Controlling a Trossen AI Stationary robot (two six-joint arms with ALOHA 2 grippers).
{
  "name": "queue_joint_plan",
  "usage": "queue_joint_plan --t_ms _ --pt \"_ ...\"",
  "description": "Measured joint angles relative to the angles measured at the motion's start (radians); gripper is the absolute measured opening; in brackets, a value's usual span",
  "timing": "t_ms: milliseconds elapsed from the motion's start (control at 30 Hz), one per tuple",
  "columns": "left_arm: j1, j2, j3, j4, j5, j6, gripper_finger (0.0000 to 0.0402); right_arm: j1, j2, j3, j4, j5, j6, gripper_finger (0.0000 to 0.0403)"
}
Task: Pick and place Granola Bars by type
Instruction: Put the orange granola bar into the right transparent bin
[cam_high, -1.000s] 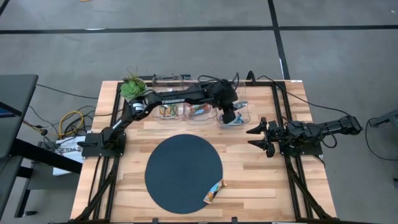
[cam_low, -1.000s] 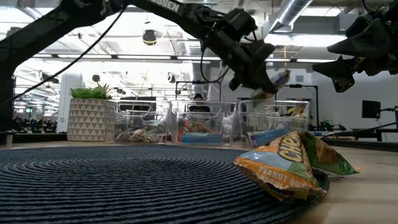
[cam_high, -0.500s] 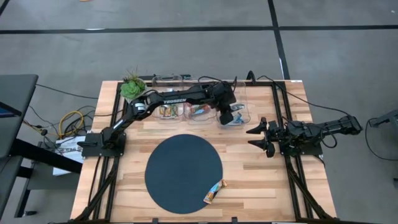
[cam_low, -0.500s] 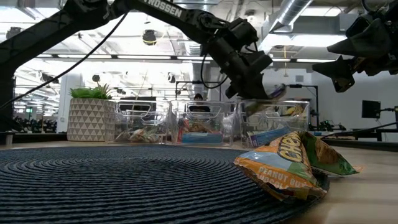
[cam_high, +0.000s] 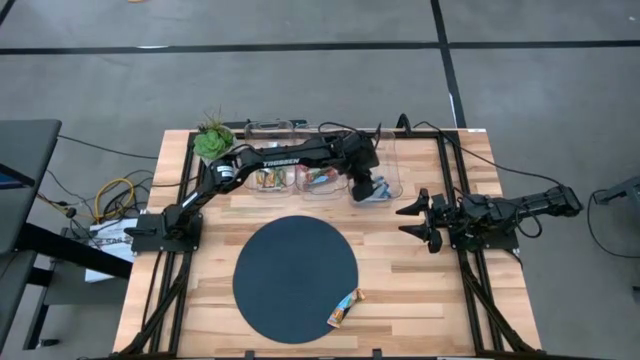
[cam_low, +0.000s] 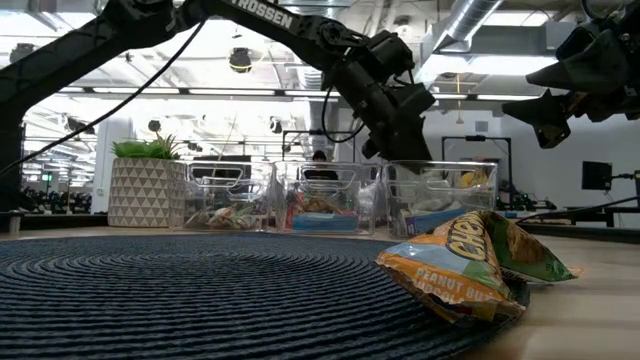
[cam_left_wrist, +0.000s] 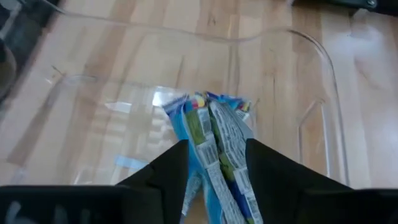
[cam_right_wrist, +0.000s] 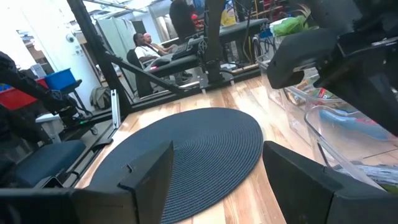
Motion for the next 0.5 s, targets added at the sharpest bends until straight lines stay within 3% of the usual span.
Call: queue_joint_plan --t_ms 233,500 --pt "-0.004 -0.003 0.022 0.018 -0.039 0.0 0.0159 0.0 0.0 0.0 0.0 0.0 0.0 0.0244" --pt "-0.041 -0.013 0.231 -0.154 -0.041 0.018 0.016 0.0 0.0 0.0 0.0 0.0 0.0 0.0244"
